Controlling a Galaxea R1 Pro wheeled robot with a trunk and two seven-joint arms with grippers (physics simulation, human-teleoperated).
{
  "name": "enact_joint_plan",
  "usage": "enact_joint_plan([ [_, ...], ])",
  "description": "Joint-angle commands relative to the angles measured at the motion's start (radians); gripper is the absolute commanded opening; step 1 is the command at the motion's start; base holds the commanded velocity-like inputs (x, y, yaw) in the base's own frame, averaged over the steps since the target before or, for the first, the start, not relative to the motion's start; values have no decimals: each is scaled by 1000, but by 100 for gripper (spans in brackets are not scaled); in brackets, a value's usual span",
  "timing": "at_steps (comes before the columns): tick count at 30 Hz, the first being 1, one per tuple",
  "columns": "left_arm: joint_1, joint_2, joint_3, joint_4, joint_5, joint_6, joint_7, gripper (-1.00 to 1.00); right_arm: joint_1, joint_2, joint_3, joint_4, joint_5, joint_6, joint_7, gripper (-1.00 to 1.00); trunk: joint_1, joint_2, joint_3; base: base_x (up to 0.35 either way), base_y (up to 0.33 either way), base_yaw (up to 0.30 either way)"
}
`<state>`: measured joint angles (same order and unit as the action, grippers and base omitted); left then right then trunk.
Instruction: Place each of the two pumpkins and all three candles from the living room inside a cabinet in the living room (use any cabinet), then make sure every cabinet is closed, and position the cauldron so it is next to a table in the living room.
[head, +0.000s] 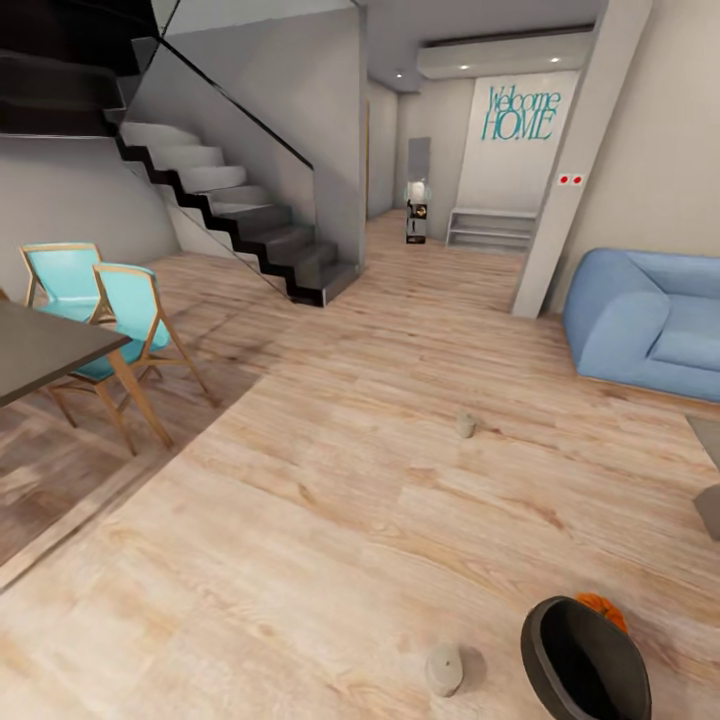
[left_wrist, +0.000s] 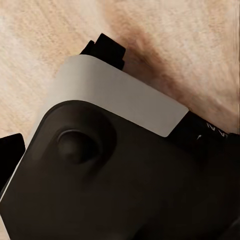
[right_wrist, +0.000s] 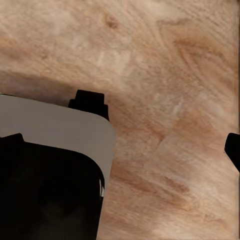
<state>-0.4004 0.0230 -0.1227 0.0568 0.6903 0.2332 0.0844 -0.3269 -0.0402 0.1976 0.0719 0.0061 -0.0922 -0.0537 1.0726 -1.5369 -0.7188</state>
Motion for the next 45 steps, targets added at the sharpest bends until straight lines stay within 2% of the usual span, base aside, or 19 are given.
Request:
enact_joint_plan([
  [1, 0, 0, 0, 0, 0, 0, 0, 100, 0, 0, 0, 0, 0, 0, 0, 100, 0, 0, 0, 312, 0, 0],
  [13, 0, 5, 1, 0, 2, -1, 6, 100, 0, 7, -2, -3, -3, 0, 0, 100, 0, 0, 0, 47, 0, 0],
  [16, 3, 9, 2, 0, 4, -23, 8, 100, 0, 7, -7, -12, -4, -45, -2, 100, 0, 0, 0, 0, 0, 0],
  [17, 9, 10, 2, 0, 5, -90, 8, 100, -35, 50, -4, -49, 4, -32, -66, 100, 0, 0, 0, 0, 0, 0],
  [18, 9, 11, 2, 0, 5, -96, 8, 100, -93, 71, -3, -94, 5, 49, -135, 100, 0, 0, 0, 0, 0, 0],
  [19, 9, 10, 2, 0, 5, -97, 7, 100, -129, 81, -2, -114, 4, 118, -170, 100, 0, 0, 0, 0, 0, 0],
  [20, 9, 9, 2, -1, 6, -98, 5, 100, -178, 99, -2, -139, 4, 224, -205, 100, 0, 0, 0, 0, 0, 0],
  [21, 9, 8, 2, -1, 6, -99, 4, 100, -210, 114, -2, -156, 3, 275, -219, 100, 0, 0, 0, 0, 0, 0],
  [23, 9, 5, 2, -1, 5, -99, 2, 100, -262, 143, -1, -182, 3, 333, -234, 100, 0, 0, 0, 0, 0, 0],
  [28, 9, 0, 2, -3, 5, -100, 0, 100, -370, 191, 1, -200, 3, 371, -248, 100, 0, 0, 0, 0, 0, 0],
  [31, 8, -1, 3, -10, 5, -100, -3, 100, -410, 202, 2, -200, 4, 376, -252, 100, 0, 0, 0, 0, 0, 0],
  [35, -1, 9, 7, -27, 6, -93, -8, 100, -423, 205, 11, -199, 4, 377, -250, 100, 0, 0, 0, 0, 0, 0],
  [38, -33, 16, 9, -142, 7, -54, -14, 100, -426, 204, 32, -198, 5, 377, -249, 100, 0, 0, 0, 0, 0, 0],
  [39, -41, 25, 10, -208, 7, -9, -14, 100, -426, 203, 37, -199, 5, 377, -249, 100, 0, 0, 0, 0, 0, 0],
  [41, -53, 50, 14, -378, 8, 133, -14, 100, -426, 202, 43, -198, 5, 377, -245, 100, 0, 0, 0, 0, 0, 0],
  [42, -60, 99, 78, -763, 11, 376, -14, 100, -426, 201, 51, -198, 5, 376, -245, 100, 0, 0, 0, 0, 0, 0],
  [45, -61, 108, 190, -991, 18, 433, -20, 100, -426, 201, 53, -201, 5, 376, -246, 100, 0, 0, 0, 0, 0, 0],
])
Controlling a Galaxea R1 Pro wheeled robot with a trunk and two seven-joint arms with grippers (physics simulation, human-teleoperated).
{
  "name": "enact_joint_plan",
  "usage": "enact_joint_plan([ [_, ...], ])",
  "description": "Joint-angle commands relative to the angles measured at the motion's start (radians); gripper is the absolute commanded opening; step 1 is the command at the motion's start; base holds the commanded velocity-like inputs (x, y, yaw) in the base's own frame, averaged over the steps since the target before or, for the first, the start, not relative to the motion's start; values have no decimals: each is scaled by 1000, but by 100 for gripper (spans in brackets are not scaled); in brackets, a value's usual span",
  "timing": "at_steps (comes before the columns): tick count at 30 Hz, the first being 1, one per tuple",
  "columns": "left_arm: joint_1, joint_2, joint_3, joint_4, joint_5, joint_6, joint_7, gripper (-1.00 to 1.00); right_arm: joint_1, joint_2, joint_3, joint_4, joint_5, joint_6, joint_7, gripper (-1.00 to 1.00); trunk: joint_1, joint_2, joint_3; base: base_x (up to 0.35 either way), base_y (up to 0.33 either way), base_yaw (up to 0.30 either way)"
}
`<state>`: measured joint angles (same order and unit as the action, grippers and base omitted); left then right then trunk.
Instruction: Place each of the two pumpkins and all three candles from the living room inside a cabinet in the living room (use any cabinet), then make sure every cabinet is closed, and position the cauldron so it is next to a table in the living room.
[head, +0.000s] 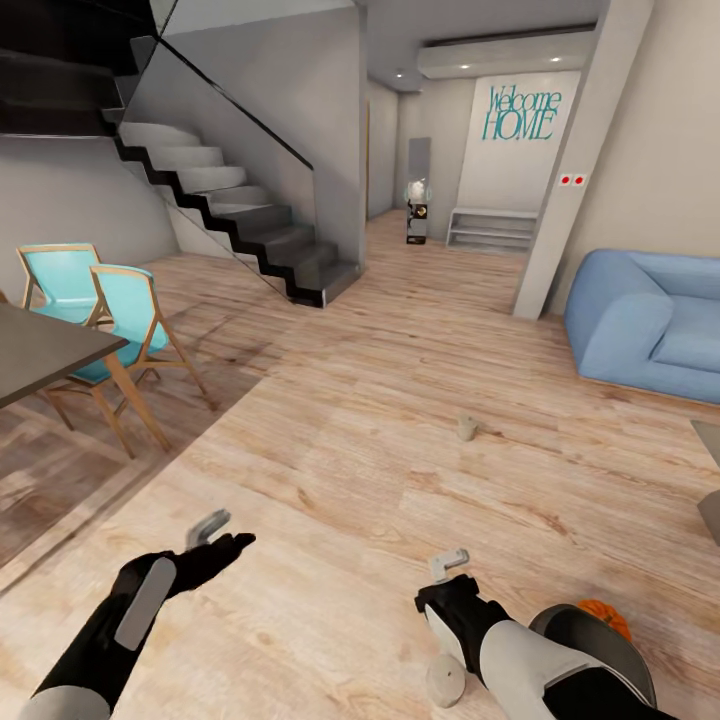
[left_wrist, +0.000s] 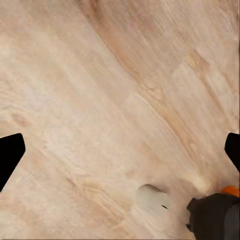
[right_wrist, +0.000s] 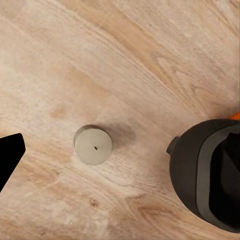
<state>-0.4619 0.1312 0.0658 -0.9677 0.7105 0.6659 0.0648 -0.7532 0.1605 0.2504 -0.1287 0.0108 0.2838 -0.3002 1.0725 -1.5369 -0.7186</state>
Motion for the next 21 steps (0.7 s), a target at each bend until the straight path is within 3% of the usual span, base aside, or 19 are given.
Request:
enact_joint_plan([
  [1, 0, 0, 32, -20, 6, 13, -7, 100, 0, 1, 0, -1, 0, 0, 0, 100, 0, 0, 0, 0, 0, 0],
  [2, 0, -1, 54, -62, 24, 27, -22, 100, 0, 2, 1, -1, 0, 1, 0, 100, 0, 0, 0, 0, 0, 0],
  [4, -8, -2, 76, -111, 94, 46, -98, 100, 0, 4, 4, -1, 0, 3, 0, 100, 0, 0, 0, 0, 0, 0],
  [6, -41, -2, 85, -124, 172, 55, -208, 100, 0, 4, 7, -2, 0, 23, 0, 100, 0, 0, 0, 0, 0, 0],
  [8, -76, -3, 87, -126, 221, 61, -313, 100, 0, 4, 9, -3, 0, 49, 4, 100, 0, 0, 0, 0, 0, 0],
  [11, -102, -16, 89, -135, 251, 66, -445, 100, 0, 5, 10, -3, 0, 71, 16, 100, 0, 0, 0, 0, 0, 0],
  [13, -109, -20, 92, -146, 257, 67, -490, 100, 0, 4, 12, -3, 0, 77, 17, 100, 0, 0, 0, 0, 0, 0],
  [16, -113, -20, 95, -170, 274, 67, -531, 100, 0, 4, 13, -2, 0, 96, 18, 100, 0, 0, 0, 0, 0, 0],
  [17, -114, -26, 91, -196, 315, 67, -557, 100, 0, 4, 14, -3, 0, 144, 21, 100, 0, 0, 0, 0, 0, 0],
  [21, -113, -30, 91, -247, 330, 66, -568, 100, 0, 1, 14, -3, 0, 159, 22, 100, 0, 0, 0, 0, 0, 0],
])
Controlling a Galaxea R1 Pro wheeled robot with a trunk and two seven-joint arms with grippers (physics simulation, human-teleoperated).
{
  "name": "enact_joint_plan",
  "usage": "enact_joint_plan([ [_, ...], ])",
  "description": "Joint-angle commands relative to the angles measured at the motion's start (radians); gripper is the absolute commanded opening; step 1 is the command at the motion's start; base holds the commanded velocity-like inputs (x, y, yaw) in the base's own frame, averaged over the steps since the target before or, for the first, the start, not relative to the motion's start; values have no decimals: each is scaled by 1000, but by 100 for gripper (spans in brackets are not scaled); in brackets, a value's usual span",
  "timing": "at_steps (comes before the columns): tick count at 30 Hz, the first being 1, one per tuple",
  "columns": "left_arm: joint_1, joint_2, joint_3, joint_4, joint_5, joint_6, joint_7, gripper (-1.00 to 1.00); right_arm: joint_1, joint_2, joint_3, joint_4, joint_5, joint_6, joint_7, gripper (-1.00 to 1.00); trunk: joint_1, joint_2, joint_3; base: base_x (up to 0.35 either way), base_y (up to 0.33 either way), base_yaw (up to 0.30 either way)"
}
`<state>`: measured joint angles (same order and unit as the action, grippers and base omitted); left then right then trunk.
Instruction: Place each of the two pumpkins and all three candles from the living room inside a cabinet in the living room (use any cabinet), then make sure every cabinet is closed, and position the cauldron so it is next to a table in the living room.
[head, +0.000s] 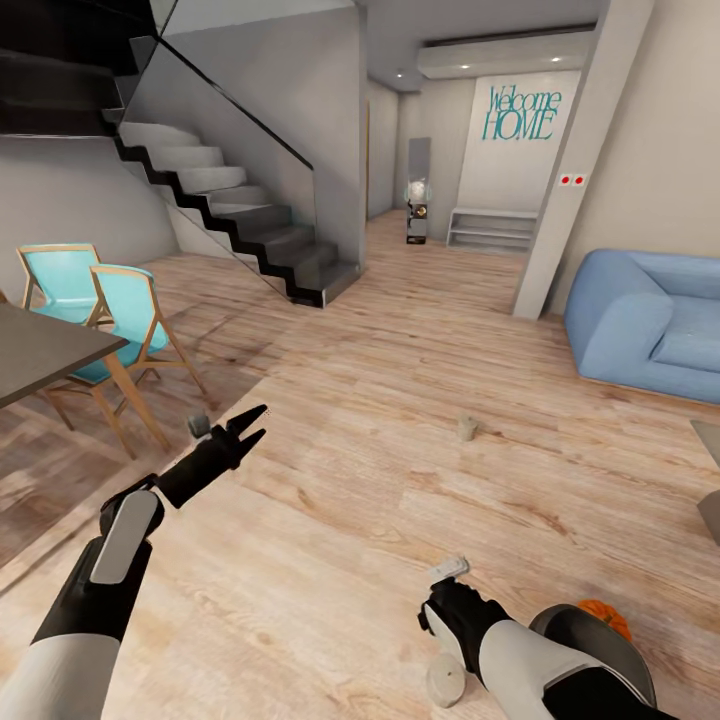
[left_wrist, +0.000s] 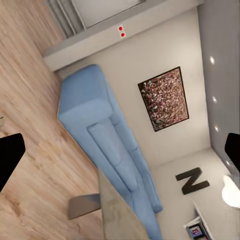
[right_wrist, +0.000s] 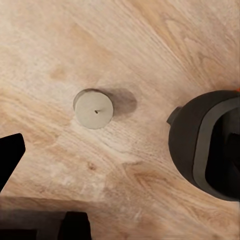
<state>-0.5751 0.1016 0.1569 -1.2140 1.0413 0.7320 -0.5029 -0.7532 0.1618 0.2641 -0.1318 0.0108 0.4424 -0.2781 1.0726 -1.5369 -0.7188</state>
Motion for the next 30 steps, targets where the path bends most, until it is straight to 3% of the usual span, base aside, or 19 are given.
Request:
enact_joint_plan([
  [1, 2, 0, 1, -11, 3, -1, -9, 100, 0, -1, 0, 0, -1, 1, 0, 100, 0, 0, 0, 0, 0, 0],
  [4, 8, 1, 2, -23, 7, -5, -59, 100, 0, -4, -3, -2, -5, 5, 6, 100, 0, 0, 0, 0, 0, 0],
  [6, 11, 0, 1, -18, 6, -7, -107, 100, 0, -5, -5, -3, -6, 23, 84, 100, 0, 0, 0, 0, 0, 0],
  [10, 13, -2, 0, -12, 5, -8, -124, 100, 0, -5, -5, -31, 0, 101, 278, 100, 0, 0, 0, 0, 0, 0],
  [13, 15, -1, 1, 33, 7, -8, -130, 100, 0, -7, -5, -68, 3, 128, 343, 100, 4, -7, -3, 0, 0, 0],
  [19, 15, -3, -2, 43, 8, -8, -132, 100, 0, -16, -7, -114, 3, 130, 330, 100, 27, -49, -22, 0, 0, 0],
  [20, 15, -5, -3, 44, 8, -8, -132, 100, 0, -21, -8, -124, 2, 130, 260, 100, 31, -56, -25, 0, 0, 0],
  [22, 15, -6, -3, 45, 8, -8, -132, 100, 0, -20, -8, -126, 1, 130, 197, 100, 38, -70, -31, 0, 0, 0],
  [26, 15, -8, -15, 46, 8, -8, -132, 100, 0, -18, -9, -127, -4, 131, 137, 100, 54, -98, -44, 0, 0, 0],
  [30, 15, -8, -18, 47, 8, -8, -133, 100, 0, -16, -8, -124, -8, 133, 128, 100, 69, -126, -56, 0, 0, 0],
])
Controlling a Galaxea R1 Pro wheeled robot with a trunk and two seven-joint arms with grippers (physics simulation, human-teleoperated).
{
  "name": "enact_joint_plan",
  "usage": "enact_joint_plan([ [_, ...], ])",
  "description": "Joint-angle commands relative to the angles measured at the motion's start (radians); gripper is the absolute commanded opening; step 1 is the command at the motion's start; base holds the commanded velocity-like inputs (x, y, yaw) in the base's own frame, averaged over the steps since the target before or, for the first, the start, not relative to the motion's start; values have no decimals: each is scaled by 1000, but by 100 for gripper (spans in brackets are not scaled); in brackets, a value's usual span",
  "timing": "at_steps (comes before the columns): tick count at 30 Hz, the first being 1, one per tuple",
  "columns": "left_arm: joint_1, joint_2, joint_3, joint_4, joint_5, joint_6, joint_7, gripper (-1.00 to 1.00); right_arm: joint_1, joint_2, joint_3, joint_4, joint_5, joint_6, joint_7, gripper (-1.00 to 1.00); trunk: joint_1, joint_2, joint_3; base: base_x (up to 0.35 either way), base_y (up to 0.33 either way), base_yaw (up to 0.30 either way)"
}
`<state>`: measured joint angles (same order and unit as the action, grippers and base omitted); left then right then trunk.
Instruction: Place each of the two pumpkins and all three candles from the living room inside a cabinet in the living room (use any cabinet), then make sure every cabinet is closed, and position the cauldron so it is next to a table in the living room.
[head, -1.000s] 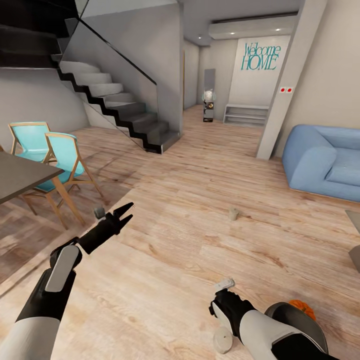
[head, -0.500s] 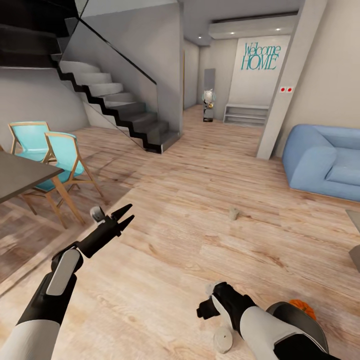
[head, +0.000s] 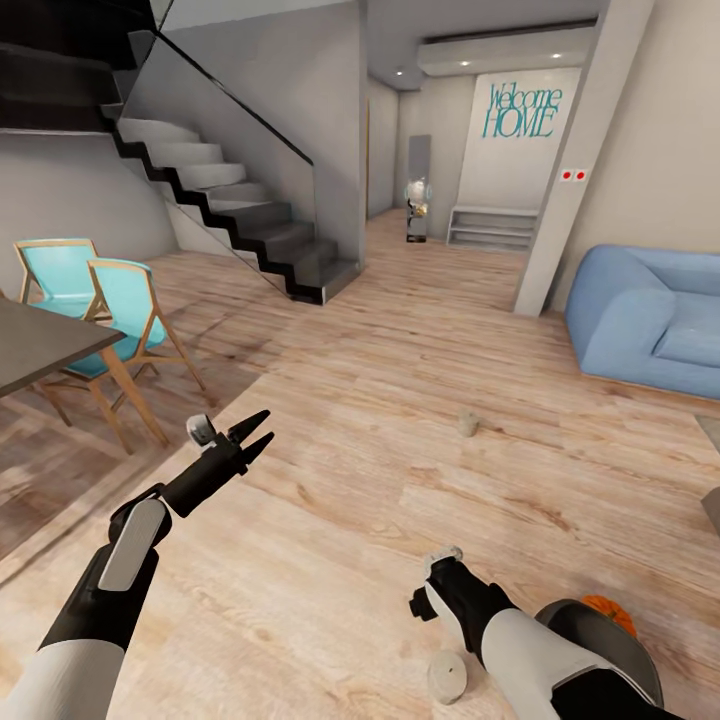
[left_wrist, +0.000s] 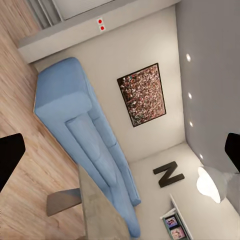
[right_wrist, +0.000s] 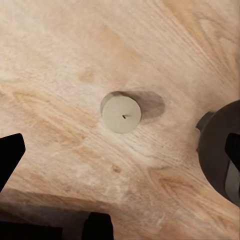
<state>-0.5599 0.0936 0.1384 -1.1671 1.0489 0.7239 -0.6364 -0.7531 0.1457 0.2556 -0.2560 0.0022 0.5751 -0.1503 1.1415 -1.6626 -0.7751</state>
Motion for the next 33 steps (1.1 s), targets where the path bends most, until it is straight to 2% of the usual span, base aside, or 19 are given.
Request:
enact_joint_plan([
  [1, 0, 0, 0, 0, 1, 0, 0, 100, 0, 1, 0, 3, 0, 0, 0, 100, 4, -7, -3, 0, 0, 0],
  [23, 0, 0, 0, 4, 2, 0, 0, 100, 0, -4, -4, 8, -2, 0, 5, 100, 88, -161, -72, 0, 0, -4],
  [33, 0, 0, 0, 4, 2, 0, 0, 100, 0, -3, -4, 9, -1, 0, 6, 100, 127, -231, -98, 0, 0, -241],
])
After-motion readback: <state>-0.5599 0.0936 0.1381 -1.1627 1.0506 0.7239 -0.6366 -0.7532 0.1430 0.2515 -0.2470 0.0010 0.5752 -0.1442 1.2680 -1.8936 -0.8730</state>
